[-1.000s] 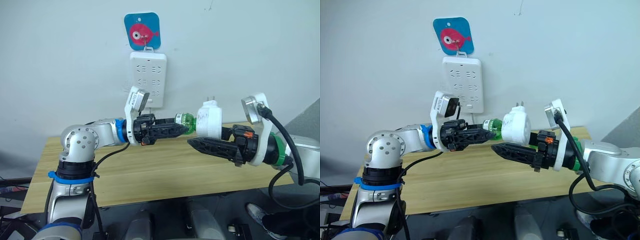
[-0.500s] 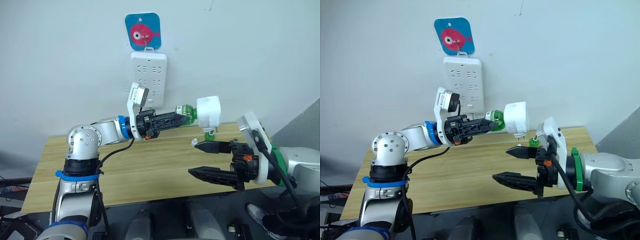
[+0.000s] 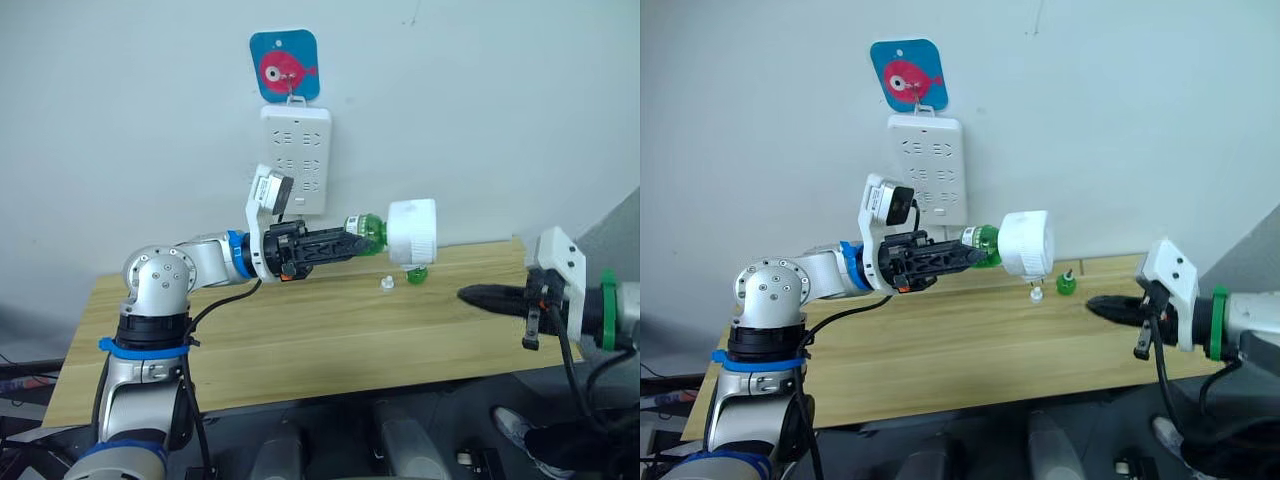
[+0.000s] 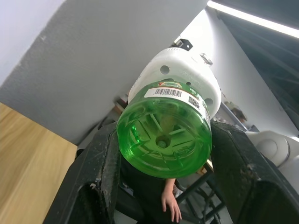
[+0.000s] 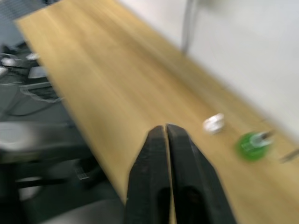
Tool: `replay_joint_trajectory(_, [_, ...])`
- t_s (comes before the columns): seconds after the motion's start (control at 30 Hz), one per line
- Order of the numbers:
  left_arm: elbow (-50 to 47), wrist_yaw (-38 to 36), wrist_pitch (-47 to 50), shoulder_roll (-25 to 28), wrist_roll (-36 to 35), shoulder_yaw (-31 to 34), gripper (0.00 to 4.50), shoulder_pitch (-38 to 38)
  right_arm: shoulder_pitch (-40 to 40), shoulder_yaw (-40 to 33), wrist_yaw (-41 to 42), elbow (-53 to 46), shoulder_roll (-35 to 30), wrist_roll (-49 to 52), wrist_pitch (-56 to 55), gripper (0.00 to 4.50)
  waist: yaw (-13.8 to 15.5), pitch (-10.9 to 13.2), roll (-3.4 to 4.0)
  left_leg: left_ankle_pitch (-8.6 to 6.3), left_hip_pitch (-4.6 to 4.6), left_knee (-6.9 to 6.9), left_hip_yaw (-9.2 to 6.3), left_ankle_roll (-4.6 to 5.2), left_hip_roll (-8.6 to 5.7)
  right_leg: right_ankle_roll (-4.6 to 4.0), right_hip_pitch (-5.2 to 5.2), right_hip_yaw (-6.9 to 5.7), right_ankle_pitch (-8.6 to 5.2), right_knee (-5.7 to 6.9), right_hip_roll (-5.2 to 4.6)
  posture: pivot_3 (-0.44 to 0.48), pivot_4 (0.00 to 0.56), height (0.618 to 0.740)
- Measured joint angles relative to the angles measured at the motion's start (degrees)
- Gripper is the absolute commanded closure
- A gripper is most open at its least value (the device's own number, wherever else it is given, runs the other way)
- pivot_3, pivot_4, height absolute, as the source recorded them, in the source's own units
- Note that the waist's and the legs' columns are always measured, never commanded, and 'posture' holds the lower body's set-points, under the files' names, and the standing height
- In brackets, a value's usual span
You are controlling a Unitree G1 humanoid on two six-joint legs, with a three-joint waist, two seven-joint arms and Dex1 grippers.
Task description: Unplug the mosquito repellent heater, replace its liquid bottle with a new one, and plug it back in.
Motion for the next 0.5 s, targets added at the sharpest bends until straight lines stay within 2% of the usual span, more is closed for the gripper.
replay_joint_trajectory(0.27, [-0.13, -1.06, 0.57, 0.51, -0.01, -0.47, 2.06, 0.0, -12.48, 8.4, 3.32, 2.21, 6.16, -4.11, -0.49, 4.5, 0.16, -0.03, 0.02, 0.05, -0.14, 0.0, -0.19, -0.1, 0.0, -0.03, -0.08, -0.02, 0.02, -0.01, -0.3, -0.152, 0.133, 0.74])
replay_joint_trajectory(0.5, [-0.12, -0.98, 0.59, 0.43, -0.01, -0.48, 2.06, 0.05, -17.75, 10.78, 3.78, -1.84, 9.53, -0.39, 4.56, 4.5, 0.25, -0.03, 0.02, 0.04, -0.14, 0.01, -0.26, -0.08, 0.0, -0.05, -0.07, -0.03, 0.04, 0.0, -0.34, -0.152, 0.133, 0.74])
